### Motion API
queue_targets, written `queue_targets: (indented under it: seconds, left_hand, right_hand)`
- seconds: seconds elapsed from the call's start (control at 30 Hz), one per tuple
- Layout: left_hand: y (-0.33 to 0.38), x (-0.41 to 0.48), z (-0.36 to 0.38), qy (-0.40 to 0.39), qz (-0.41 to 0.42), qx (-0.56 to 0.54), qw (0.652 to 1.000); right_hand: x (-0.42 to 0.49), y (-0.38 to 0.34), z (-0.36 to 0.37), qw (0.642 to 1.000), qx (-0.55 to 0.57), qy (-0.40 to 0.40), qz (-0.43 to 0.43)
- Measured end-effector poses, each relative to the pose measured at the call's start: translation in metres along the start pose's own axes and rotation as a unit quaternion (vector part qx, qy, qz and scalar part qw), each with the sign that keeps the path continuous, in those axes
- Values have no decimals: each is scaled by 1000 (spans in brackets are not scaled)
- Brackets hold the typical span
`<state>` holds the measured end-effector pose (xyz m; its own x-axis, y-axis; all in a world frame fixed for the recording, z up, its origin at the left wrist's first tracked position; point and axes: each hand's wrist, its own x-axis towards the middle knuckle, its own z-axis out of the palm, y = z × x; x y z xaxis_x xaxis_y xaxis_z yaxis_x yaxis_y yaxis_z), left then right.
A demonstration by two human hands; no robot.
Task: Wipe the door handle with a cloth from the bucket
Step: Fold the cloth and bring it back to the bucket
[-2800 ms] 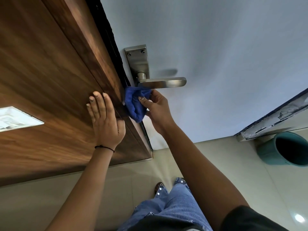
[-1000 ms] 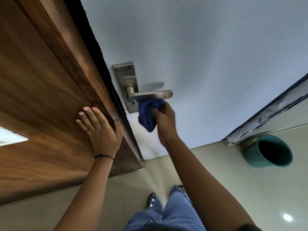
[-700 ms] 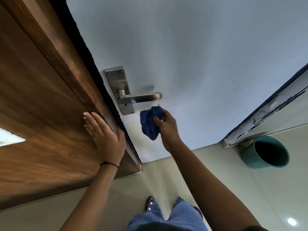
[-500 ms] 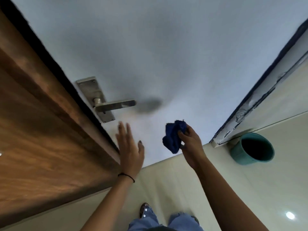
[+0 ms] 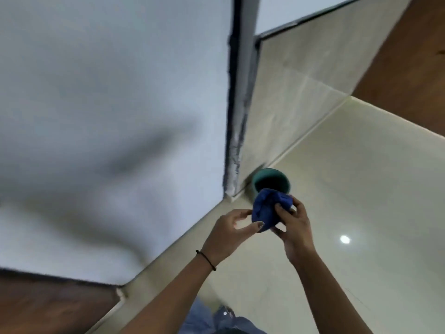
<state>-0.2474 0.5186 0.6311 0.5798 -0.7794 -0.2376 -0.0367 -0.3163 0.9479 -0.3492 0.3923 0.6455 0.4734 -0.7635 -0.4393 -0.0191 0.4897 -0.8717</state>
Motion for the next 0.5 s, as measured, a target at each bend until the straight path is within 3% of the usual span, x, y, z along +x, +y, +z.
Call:
queue_targets:
  seconds: [0.13, 0.33, 0.5]
  left_hand:
    - [13, 47, 36, -13, 14, -19, 1000]
    - [20, 147, 71, 1, 21, -24, 999]
    - [5, 269, 93, 21, -60, -55, 996]
  right_hand:
    - [32, -9, -30, 997, 36, 70, 26]
    - [115, -21, -51, 991, 63, 95, 75]
    - [228, -27, -65, 985, -107, 88, 105]
